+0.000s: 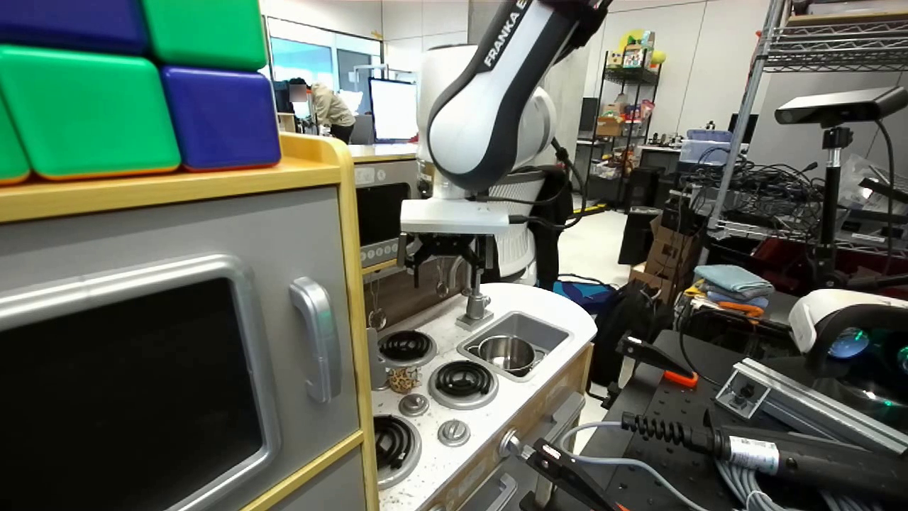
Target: Put the stuffed toy in the pot
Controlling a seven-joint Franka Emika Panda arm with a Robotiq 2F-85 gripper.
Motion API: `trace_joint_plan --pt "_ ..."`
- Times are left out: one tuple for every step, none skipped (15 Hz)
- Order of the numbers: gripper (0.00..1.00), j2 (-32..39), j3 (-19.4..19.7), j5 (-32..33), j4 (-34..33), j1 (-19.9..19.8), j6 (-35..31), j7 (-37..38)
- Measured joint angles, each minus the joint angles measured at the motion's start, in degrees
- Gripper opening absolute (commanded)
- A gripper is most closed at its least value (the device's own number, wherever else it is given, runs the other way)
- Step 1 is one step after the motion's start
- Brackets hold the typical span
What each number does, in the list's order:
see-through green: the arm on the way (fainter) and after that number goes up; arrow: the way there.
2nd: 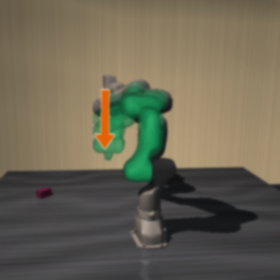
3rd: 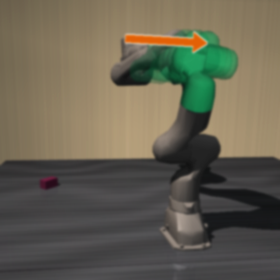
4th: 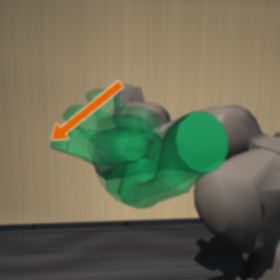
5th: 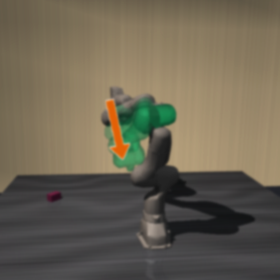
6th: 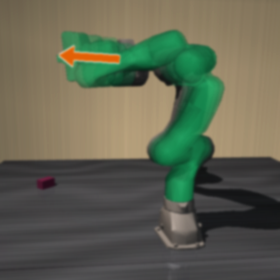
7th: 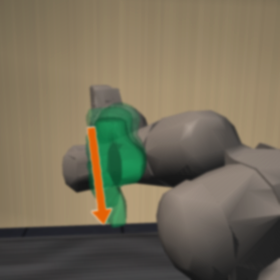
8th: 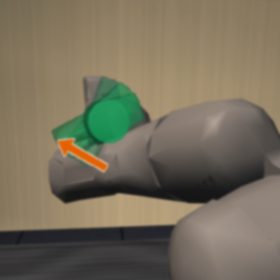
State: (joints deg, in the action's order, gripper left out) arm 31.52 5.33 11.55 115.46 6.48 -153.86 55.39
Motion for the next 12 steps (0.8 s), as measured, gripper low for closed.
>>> trace_joint_plan --pt "1.0 2.14 0.75 -0.29 -2.02 0.79 -0.64 0.75" --pt "1.0 4.21 1.46 -0.61 -3.97 1.52 -1.31 1.32" --pt "1.0 6.14 2.01 -1.08 -5.87 2.13 -1.42 1.74" --pt "1.0 7.97 2.44 -1.97 -7.69 2.66 -1.37 2.11" --pt "1.0 9.72 2.8 -2.95 -9.44 3.09 -1.18 2.33" --pt "1.0 11.25 3.2 -3.61 -10.89 3.5 -0.48 2.36" --pt "1.0 12.64 3.71 -4.09 -12.21 3.91 0.43 2.36" --pt "1.0 13.91 4.59 -4.1 -13.58 4.49 2.67 2.36" --pt "1.0 15.04 5.59 -4.04 -14.81 5.15 5.36 2.36" --pt "1.0 16.18 6.68 -3.64 -16.07 5.9 8.23 2.37" --pt "1.0 17.13 7.73 -2.85 -17.19 6.6 10.47 2.39" --pt "1.0 17.65 8.05 -2.79 -17.63 6.83 10.86 2.41"
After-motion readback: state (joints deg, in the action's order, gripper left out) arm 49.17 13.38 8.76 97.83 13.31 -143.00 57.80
